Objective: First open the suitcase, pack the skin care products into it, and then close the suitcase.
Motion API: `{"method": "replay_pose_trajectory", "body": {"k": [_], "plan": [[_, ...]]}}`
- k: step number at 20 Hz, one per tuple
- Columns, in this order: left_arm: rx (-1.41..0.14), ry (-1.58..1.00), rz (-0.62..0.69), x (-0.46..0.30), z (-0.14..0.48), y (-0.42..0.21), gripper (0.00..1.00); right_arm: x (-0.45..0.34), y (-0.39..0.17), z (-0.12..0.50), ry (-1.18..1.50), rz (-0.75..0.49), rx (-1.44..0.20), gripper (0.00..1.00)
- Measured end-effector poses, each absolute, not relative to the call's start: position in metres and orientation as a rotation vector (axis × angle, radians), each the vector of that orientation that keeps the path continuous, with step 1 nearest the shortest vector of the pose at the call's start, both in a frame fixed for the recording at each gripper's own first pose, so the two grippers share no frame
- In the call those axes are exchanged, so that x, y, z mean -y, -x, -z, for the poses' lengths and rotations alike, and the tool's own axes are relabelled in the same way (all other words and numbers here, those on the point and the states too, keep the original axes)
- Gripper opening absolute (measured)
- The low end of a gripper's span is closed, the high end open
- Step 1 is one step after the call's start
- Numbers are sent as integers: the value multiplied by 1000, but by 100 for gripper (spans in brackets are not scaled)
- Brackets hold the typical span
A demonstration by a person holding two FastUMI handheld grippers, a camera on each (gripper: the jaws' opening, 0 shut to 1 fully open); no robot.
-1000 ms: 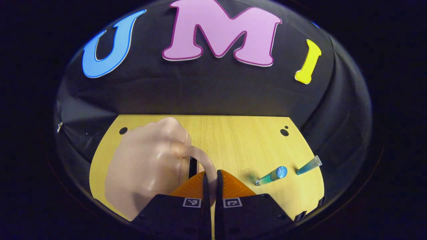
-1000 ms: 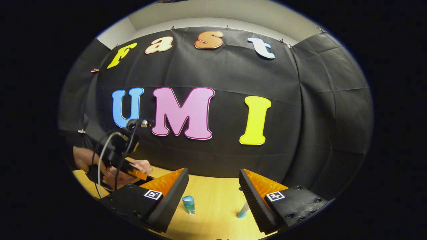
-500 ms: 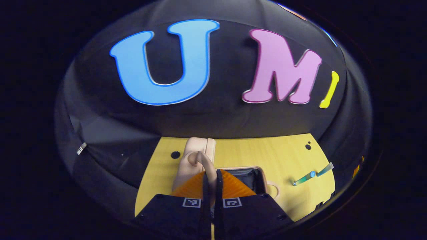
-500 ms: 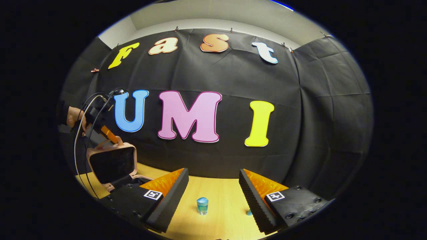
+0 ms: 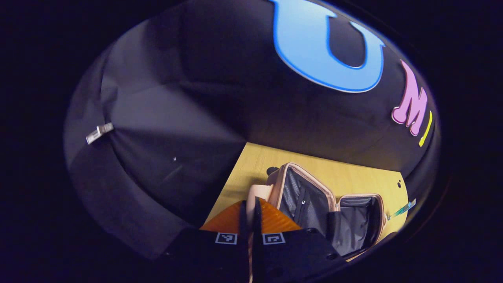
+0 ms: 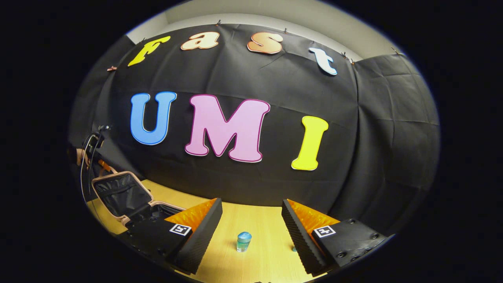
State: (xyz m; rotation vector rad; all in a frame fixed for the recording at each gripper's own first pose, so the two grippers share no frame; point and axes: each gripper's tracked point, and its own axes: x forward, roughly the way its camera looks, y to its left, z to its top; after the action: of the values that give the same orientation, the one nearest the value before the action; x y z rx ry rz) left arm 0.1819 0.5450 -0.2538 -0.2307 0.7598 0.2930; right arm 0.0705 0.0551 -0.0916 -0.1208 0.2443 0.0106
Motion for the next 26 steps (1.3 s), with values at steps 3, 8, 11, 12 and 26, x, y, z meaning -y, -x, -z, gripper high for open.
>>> {"method": "replay_pose_trajectory", "body": {"k": [3,8,11,12,26], "plan": [[-793,288,-284,-564,306,-180,9,-61,-70,99,125,10,-277,96],[-843,267,-347,-573,355,-177,10,-53,-69,112,131,68,-321,96],[-816,55,-478,-601,341,-172,30,-35,-66,112,136,109,-314,96],[-764,-11,-498,-608,319,-174,30,-28,-65,112,139,120,-311,96],[-125,-101,-210,-279,41,-145,99,56,-50,105,57,231,-269,96]]}}
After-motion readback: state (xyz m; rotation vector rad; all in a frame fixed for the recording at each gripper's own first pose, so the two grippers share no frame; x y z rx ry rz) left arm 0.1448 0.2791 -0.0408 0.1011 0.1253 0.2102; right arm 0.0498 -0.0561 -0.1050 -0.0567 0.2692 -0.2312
